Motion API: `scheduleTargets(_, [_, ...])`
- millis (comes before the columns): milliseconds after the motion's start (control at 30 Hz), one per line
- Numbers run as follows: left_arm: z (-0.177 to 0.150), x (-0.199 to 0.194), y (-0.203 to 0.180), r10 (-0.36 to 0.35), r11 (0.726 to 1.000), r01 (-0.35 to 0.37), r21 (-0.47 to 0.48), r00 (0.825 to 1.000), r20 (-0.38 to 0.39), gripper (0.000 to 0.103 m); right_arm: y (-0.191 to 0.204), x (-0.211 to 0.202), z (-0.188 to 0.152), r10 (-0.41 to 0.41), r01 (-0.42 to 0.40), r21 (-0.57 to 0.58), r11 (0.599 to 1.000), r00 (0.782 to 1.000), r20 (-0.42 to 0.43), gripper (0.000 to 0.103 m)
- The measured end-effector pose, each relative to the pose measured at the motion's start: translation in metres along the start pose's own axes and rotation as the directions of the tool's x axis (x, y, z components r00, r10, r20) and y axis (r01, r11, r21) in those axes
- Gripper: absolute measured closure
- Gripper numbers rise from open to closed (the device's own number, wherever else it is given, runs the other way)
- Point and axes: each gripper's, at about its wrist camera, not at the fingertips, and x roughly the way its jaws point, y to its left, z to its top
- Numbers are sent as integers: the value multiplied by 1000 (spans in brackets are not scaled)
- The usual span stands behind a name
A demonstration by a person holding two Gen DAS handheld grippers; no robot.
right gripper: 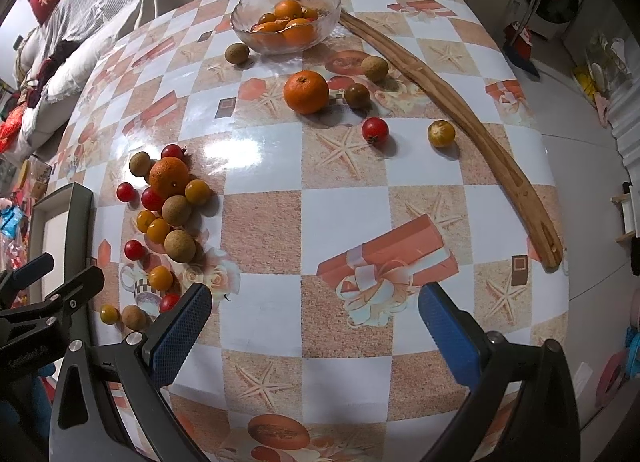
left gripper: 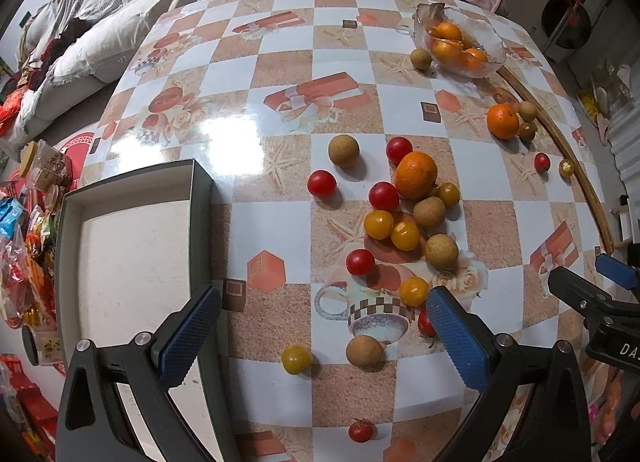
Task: Organize fruits
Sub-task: 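Move both tools over the scattered cherry tomato pile, then close the left tool on a red cherry tomato while the right tool grasps another red one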
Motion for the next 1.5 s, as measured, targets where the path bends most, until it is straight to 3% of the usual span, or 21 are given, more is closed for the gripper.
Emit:
scheduleTargets(1000, [8,33,7,35,999,-35,16,999,-29,0,-1,13,-2,13,-13,19,1000,1000,-24,0])
scheduleTargets(1367, [9,49,-1,16,999,-16,31,1000,-22,0,-19,30,28,-4,5,41,999,1000,-8,0])
scheduleTargets(1500, [8,54,-3,2,999,-1,37,999,-36,16,-24,36,41,-6,6,40,999,1000,11,5])
